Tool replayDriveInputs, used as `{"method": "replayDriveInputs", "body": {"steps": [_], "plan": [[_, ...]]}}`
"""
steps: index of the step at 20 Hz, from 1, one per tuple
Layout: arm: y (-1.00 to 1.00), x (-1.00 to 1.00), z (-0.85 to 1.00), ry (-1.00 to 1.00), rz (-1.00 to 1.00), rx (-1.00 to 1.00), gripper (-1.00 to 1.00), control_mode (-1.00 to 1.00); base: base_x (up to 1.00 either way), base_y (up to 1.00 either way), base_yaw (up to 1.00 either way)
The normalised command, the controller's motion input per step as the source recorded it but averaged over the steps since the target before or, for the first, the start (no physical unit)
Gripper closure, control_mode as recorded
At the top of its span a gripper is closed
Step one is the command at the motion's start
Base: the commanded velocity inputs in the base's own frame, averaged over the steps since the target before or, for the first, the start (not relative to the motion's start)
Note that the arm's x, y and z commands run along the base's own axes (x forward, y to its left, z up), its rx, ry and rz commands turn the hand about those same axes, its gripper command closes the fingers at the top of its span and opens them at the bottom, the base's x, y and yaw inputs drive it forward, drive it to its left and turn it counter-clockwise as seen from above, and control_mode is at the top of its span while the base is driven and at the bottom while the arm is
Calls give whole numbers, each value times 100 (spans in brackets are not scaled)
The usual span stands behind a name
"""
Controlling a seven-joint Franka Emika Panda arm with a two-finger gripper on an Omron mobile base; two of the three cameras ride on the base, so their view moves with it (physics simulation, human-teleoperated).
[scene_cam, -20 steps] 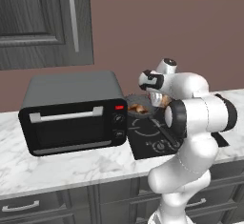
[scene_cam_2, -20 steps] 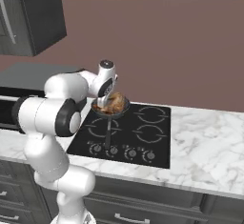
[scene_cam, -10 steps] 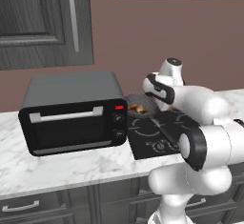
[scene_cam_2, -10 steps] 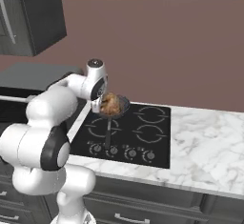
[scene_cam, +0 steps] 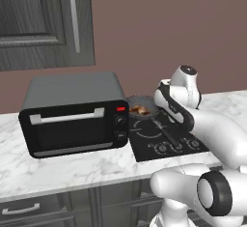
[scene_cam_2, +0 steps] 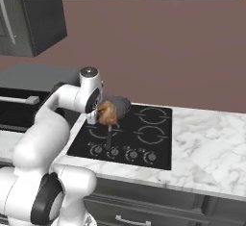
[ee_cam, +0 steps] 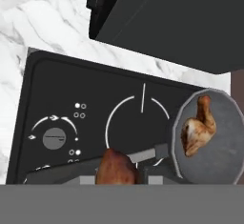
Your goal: Take the chicken drumsticks from the pan and place one on each plate on the dining counter.
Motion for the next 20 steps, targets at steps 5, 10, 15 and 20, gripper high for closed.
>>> {"method": "replayDriveInputs", "body": {"steps": [5, 10, 15, 20], "plan": [[0, 0, 0, 0, 0, 0, 100, -100, 0, 0, 0], [0, 0, 0, 0, 0, 0, 100, 100, -56, -1, 2], [0, 0, 0, 0, 0, 0, 100, 100, -61, -11, -31], [0, 0, 0, 0, 0, 0, 100, 100, -9, -1, -90]]}}
